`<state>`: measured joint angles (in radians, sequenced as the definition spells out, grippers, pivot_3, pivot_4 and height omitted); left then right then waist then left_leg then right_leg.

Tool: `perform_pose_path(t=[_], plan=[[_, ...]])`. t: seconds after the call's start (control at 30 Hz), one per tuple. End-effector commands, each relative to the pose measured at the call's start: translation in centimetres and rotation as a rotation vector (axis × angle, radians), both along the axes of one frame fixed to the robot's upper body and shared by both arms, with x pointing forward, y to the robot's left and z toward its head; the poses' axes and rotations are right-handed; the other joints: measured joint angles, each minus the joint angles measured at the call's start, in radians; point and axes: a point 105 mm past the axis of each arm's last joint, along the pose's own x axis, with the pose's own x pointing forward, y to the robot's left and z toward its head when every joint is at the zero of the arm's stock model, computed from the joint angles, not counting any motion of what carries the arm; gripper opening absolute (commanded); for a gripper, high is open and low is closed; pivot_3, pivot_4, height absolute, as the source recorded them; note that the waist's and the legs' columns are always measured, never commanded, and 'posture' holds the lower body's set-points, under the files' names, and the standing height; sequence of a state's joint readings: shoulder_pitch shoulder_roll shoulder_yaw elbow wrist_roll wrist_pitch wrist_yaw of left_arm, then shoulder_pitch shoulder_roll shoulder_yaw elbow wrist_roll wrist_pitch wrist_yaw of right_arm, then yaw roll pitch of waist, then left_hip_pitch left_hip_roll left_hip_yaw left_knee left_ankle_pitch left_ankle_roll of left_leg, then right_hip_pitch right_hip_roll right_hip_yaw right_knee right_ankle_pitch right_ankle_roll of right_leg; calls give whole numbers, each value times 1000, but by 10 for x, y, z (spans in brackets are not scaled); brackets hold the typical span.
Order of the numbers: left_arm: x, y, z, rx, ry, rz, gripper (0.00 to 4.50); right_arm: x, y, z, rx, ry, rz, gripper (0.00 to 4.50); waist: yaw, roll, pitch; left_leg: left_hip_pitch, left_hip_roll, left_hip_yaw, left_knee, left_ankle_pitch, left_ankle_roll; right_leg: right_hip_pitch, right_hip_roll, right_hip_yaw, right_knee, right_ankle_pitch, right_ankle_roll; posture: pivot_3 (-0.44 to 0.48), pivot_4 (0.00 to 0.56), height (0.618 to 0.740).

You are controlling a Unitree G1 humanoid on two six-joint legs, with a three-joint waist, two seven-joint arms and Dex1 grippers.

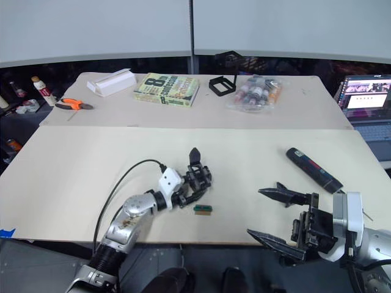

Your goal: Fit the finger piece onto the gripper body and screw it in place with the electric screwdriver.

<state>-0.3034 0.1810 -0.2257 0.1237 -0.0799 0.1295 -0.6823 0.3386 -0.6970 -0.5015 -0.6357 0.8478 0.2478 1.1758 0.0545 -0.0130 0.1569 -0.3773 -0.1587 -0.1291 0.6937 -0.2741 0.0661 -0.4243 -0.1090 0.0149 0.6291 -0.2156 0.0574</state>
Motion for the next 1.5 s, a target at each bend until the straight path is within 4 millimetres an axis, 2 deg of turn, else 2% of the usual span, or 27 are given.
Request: perform_pose_path(t=[0.03,0.1,0.2,0.3,0.6,0.73,1.03,1.5], plan=[[1,-1,3,9,-21,-31,2300,-4,3,8,5,-42,16,4500,0,0,0,0,0,0,0,0,0,0,0,0,0,0,0,0,150,740],[4,3,6,13,-40,-43,2300,-3,4,8,6,-42,17,4500,0,0,0,0,0,0,0,0,0,0,0,0,0,0,0,0,150,740],[11,14,22,-8,-121,-100,2300,-3,6,9,6,-43,19,4500,-2,0,0,0,0,0,0,0,0,0,0,0,0,0,0,0,150,740],[12,21,34,-11,-185,-240,2300,-2,7,10,6,-42,20,4500,-8,0,0,-1,0,0,0,0,0,-2,0,0,0,0,0,0,150,740],[25,38,45,62,-244,-512,2300,-4,6,10,1,-33,23,4500,-10,0,0,-7,-1,0,1,3,4,-6,0,-1,0,0,0,0,150,740],[27,33,43,49,-199,-587,2300,-8,7,9,1,-26,17,4500,-12,0,0,-8,-1,0,1,4,7,-8,-1,-1,0,0,0,0,150,740],[24,17,22,120,-114,-667,2300,-10,10,16,-11,-23,-2,4500,-17,-1,0,-11,-1,0,2,4,7,-11,-1,-1,1,0,0,0,150,740],[34,18,12,206,-92,-587,2300,-9,14,19,-11,-16,-21,4500,-14,-1,0,-10,-1,0,2,5,7,-9,-1,-1,2,0,0,0,150,740]])
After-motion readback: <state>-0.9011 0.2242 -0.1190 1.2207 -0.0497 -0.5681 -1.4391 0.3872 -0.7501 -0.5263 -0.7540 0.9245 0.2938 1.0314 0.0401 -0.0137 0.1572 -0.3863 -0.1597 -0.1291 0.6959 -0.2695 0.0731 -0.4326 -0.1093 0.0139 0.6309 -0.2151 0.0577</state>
